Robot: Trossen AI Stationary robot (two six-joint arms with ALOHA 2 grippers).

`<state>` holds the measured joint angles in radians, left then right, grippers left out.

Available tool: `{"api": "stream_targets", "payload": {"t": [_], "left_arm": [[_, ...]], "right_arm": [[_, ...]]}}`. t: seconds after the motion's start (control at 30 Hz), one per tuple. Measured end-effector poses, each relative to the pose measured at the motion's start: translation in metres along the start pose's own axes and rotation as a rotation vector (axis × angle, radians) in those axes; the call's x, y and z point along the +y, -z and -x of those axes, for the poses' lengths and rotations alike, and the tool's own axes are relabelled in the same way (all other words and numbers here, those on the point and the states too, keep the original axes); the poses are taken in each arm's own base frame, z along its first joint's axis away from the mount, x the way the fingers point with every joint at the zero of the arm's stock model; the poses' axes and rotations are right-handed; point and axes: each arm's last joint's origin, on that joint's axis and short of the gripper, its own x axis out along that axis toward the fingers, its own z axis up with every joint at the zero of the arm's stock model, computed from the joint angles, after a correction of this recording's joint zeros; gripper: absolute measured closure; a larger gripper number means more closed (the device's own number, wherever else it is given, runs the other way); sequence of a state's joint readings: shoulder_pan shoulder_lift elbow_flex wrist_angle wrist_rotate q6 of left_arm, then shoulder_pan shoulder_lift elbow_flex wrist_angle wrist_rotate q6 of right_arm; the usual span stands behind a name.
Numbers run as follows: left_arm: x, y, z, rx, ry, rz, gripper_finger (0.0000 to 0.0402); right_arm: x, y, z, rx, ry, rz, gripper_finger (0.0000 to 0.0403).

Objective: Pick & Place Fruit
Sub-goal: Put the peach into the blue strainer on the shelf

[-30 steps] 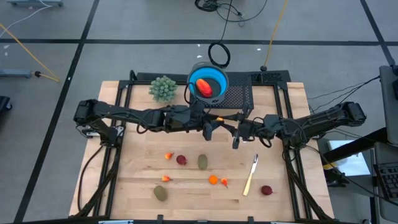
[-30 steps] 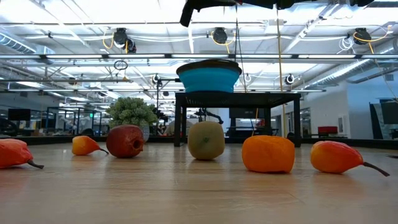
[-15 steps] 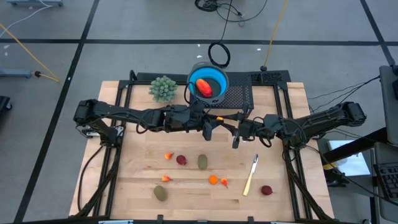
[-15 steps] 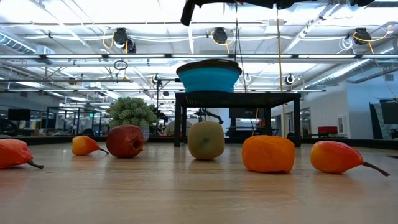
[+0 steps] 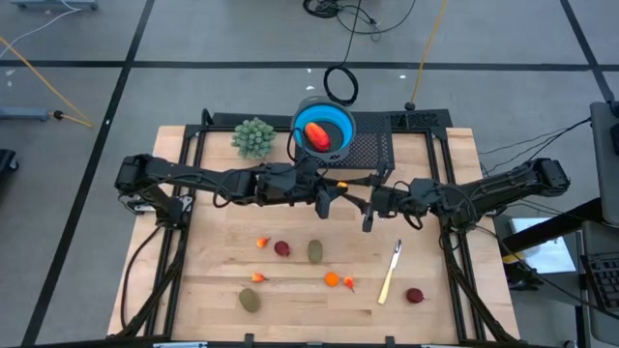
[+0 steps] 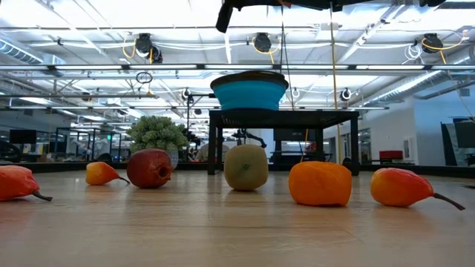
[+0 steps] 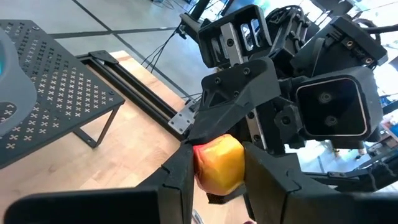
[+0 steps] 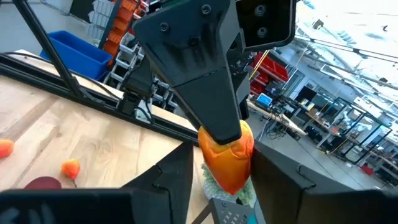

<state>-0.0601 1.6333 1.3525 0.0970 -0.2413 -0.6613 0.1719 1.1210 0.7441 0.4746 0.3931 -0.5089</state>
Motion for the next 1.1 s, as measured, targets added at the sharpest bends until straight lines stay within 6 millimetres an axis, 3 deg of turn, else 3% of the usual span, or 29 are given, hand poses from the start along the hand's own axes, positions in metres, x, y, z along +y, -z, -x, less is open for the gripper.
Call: {"api": "stream_targets", "payload": {"t": [0.33,0.6,0.8,1.1], "left_arm": [[0.000,-0.001,0.000,-0.007,0.002,0.002,0.0293],[0.006,-0.004,-0.001,-0.004,-0.020,-0.027,0.0293],[0.018,-0.013,-0.004,-0.025,-0.053,-0.088,0.0293],[0.051,-0.038,-0.009,-0.041,-0.098,-0.192,0.0293]], "right_arm": [[-0.001,0.005,0.000,0.081,0.084,0.015,0.0213],[-0.001,0.009,0.001,0.149,0.132,-0.027,0.0205],[0.003,0.020,0.004,0.247,0.090,-0.127,0.0254],[0.003,0.019,0.014,0.245,-0.066,-0.264,0.0383]]}}
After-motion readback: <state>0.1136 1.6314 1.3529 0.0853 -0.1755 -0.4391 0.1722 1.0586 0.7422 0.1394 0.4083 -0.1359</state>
